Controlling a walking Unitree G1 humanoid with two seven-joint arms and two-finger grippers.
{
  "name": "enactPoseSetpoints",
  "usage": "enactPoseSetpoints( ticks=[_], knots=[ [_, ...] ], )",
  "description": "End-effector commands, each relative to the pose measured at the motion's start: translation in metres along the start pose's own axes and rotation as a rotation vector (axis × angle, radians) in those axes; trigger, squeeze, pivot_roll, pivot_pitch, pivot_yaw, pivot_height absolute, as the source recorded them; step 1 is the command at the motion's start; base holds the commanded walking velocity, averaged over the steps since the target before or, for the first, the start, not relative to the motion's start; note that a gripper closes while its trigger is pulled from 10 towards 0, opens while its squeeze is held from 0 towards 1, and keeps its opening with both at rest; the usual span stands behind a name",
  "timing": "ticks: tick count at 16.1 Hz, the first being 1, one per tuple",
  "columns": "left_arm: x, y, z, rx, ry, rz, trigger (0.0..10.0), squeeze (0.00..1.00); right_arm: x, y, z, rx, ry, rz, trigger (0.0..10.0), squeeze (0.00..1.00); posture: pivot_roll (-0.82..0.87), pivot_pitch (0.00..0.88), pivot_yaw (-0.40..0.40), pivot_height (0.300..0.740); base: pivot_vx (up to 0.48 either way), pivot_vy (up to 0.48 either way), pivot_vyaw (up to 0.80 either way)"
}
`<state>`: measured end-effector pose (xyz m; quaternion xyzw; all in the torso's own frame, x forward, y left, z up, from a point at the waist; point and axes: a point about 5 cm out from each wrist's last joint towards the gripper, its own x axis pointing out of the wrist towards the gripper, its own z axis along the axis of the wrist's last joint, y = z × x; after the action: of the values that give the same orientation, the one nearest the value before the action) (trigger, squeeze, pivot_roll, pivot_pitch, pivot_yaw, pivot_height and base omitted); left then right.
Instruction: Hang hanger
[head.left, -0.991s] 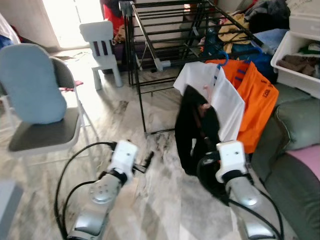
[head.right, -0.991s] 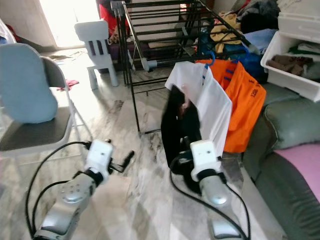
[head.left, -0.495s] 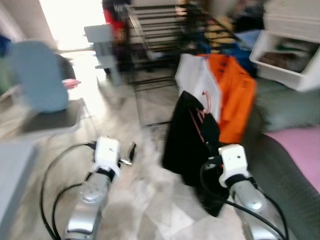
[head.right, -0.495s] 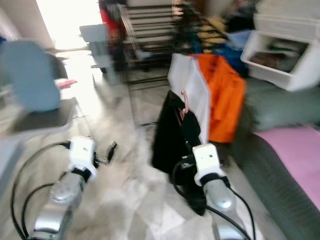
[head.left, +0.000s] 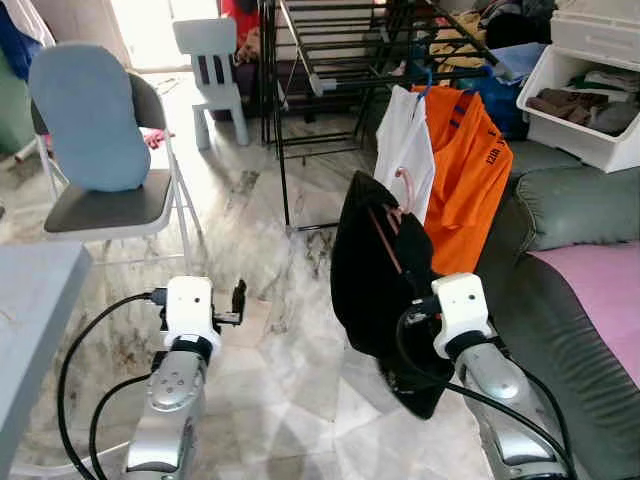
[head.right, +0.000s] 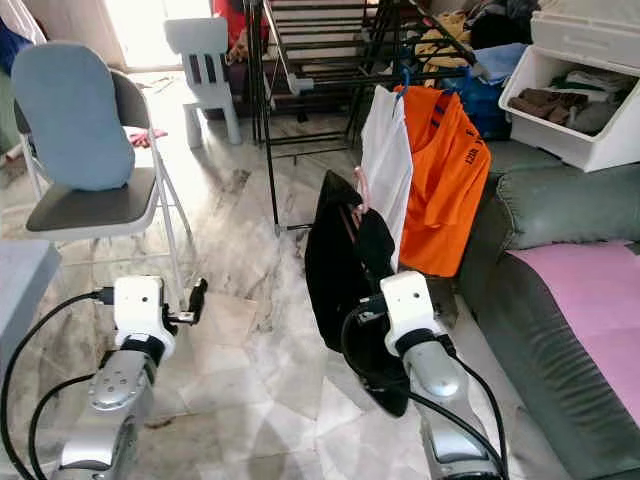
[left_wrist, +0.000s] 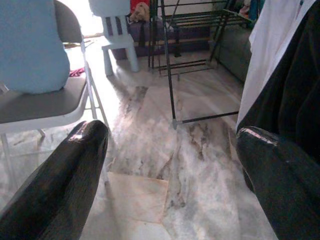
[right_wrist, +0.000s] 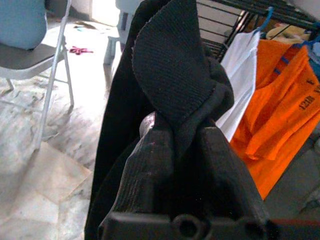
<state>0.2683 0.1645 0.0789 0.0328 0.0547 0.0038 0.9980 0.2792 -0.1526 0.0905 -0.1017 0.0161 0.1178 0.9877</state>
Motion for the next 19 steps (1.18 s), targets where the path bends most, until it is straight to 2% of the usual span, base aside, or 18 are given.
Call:
enactPoseSetpoints(
  ticks=[1, 3, 8, 10, 14, 19],
  knots=[
    [0.001, 0.001, 0.001, -0.009, -0.011, 0.037, 10.0, 0.0, 0.01, 0.002, 0.015, -0.012, -0.065, 0.033, 10.0, 0.0, -0.07, 0.0, -0.093, 0.74, 0.0, 0.0, 0.0],
    [-0.001, -0.001, 0.0, -0.058, 0.001, 0.063, 10.0, 0.0, 0.016, 0.003, 0.018, -0.014, -0.072, 0.051, 10.0, 0.0, -0.05, 0.0, -0.115, 0.74, 0.0, 0.0, 0.0],
    [-0.006, 0.008, 0.0, -0.043, -0.009, 0.103, 10.0, 0.0, 0.023, 0.011, 0.018, -0.012, -0.074, 0.091, 10.0, 0.0, -0.02, 0.0, -0.141, 0.74, 0.0, 0.0, 0.0],
    [-0.005, 0.011, 0.005, -0.004, -0.039, 0.102, 10.0, 0.0, 0.022, 0.005, 0.019, -0.024, -0.086, 0.042, 10.0, 0.0, -0.04, 0.0, -0.109, 0.74, 0.0, 0.0, 0.0],
    [-0.01, 0.018, 0.002, 0.018, -0.043, 0.045, 10.0, 0.0, 0.0, -0.019, 0.011, -0.036, -0.065, -0.1, 10.0, 0.0, -0.08, 0.0, -0.047, 0.74, 0.0, 0.0, 0.0],
    [-0.006, 0.024, 0.001, 0.014, -0.044, 0.014, 10.0, 0.0, -0.036, -0.027, -0.001, -0.035, -0.015, -0.19, 10.0, 0.0, -0.14, 0.0, -0.004, 0.74, 0.0, 0.0, 0.0]
  ],
)
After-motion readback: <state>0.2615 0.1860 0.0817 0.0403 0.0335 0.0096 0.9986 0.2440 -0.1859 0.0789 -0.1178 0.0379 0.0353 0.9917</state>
